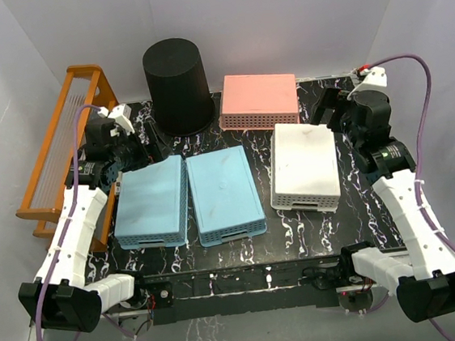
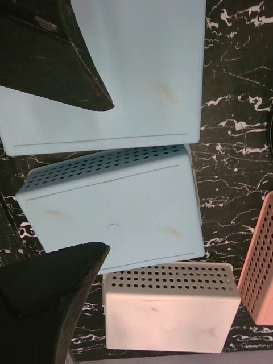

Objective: Turn the large container upside down

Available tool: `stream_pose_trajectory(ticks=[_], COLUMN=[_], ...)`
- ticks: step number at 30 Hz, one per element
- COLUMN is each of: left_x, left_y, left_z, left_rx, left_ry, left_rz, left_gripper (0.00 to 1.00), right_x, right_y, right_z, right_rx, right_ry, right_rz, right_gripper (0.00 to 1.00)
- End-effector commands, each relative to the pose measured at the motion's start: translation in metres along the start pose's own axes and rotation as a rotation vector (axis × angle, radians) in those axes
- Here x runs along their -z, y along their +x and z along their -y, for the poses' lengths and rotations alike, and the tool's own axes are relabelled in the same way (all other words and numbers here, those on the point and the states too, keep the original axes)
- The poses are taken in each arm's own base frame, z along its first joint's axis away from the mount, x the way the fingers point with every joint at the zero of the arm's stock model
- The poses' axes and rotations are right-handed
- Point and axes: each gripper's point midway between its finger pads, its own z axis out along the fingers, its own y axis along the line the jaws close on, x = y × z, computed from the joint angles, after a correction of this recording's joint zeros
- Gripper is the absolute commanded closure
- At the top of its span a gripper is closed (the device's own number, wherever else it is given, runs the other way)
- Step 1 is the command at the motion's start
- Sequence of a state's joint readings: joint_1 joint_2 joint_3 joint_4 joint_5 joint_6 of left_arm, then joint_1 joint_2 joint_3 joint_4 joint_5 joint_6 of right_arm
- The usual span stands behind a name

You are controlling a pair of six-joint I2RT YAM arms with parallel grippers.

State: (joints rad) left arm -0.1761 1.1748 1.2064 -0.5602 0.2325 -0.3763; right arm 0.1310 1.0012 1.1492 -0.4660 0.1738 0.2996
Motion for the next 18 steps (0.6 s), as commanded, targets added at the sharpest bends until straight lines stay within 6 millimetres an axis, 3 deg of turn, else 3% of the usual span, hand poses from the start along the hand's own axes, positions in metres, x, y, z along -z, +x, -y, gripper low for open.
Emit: stream_pose_trajectory(ticks=[1, 18], left_x=[0.007, 0.01], left_y=[-0.003, -0.012], left_z=[0.015, 0.009], left_rx=[-0.033, -0.005], left_ry=[0.083, 0.041], left_rz=[0.017, 0.073], left_gripper=[0.01, 0.01], right_x=[0.0, 0.001], right_y=[-0.006, -0.007], right_z=[0.006, 0.008], right_rx=[-0.012, -0.02], right_ry=[0.036, 0.046], right_rz=[0.038, 0.048], right_gripper=[0.02, 0.02])
